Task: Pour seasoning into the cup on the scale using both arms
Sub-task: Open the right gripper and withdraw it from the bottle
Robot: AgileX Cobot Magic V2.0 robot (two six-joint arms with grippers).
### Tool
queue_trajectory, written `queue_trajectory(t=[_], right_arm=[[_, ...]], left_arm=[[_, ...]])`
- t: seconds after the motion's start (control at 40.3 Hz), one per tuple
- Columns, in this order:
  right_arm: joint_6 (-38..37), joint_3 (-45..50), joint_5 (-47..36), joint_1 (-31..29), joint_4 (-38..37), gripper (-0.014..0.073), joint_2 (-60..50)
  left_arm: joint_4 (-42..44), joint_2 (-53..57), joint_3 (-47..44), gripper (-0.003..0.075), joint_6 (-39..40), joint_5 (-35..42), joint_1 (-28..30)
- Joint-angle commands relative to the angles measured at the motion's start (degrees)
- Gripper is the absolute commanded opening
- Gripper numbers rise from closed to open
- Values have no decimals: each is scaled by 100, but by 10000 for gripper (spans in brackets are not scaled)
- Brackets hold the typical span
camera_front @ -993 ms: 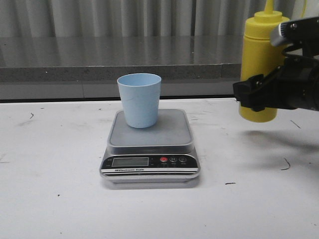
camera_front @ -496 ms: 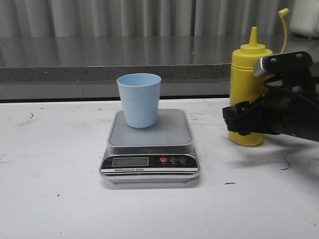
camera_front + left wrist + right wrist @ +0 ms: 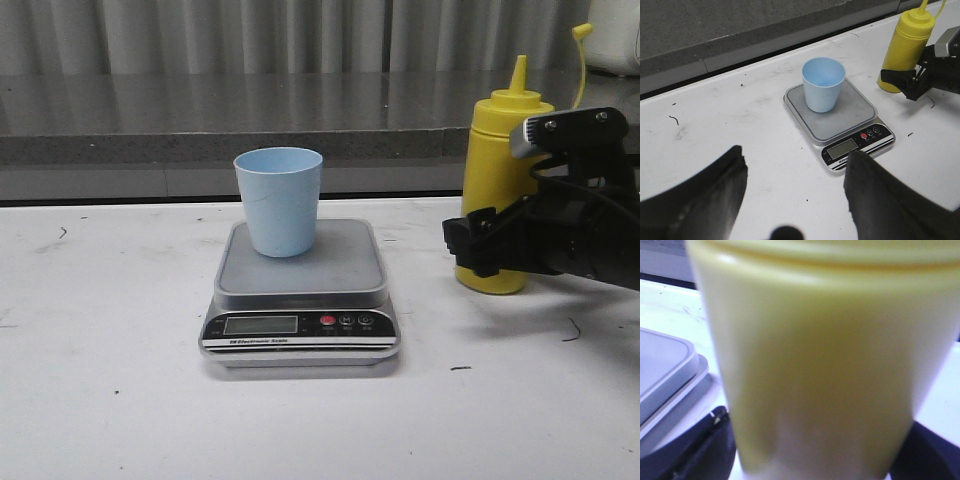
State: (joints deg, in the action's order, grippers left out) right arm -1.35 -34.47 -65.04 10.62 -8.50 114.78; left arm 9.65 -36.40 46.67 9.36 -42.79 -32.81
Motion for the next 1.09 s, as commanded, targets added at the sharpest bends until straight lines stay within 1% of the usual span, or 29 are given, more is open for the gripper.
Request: queue_trajectory(t=[0.0, 0.174, 0.223, 0.298, 0.397, 0.496, 0.546, 0.645, 0.67, 0.745, 0.794, 0.844, 0.894, 0.943, 1.067], right_arm=[[4, 147, -892, -7, 90, 598, -546], [-33, 711, -833, -7, 111, 598, -1219], [-147, 910, -688, -7, 126, 598, -1506], [-292, 1164, -225, -7, 164, 596, -2044], [-325, 1349, 810, -1, 141, 596, -2875], [-609, 1363, 2501, 88, 141, 596, -3875], [-725, 1356, 3208, 158, 152, 596, -4406], [-800, 1332, 4400, 347, 381, 594, -5559], [-800, 1308, 4688, 387, 445, 594, -5708], [-744, 1106, 5862, 542, 561, 577, -6537], [-637, 853, 6821, 611, 561, 551, -6934], [-499, 616, 7583, 667, 561, 527, -7244], [-350, 404, 8178, 695, 561, 507, -7542], [-173, 248, 8596, 696, 545, 491, -7843], [-128, 166, 8998, 696, 458, 490, -8428]], left_arm=[[-8, 1, 146, 421, 10, 441, -30], [-8, 1, 146, 421, 10, 441, -30], [-8, 1, 146, 421, 10, 441, -30], [-8, 1, 146, 421, 10, 441, -30], [-8, 1, 146, 421, 10, 441, -30], [-8, 1, 146, 421, 10, 441, -30], [-8, 1, 146, 421, 10, 441, -30], [-8, 1, 146, 421, 10, 441, -30], [-8, 1, 146, 421, 10, 441, -30], [-8, 1, 146, 421, 10, 441, -30], [-8, 1, 146, 421, 10, 441, -30], [-8, 1, 146, 421, 10, 441, -30], [-8, 1, 146, 421, 10, 441, -30], [-8, 1, 146, 421, 10, 441, -30], [-8, 1, 146, 421, 10, 441, -30]])
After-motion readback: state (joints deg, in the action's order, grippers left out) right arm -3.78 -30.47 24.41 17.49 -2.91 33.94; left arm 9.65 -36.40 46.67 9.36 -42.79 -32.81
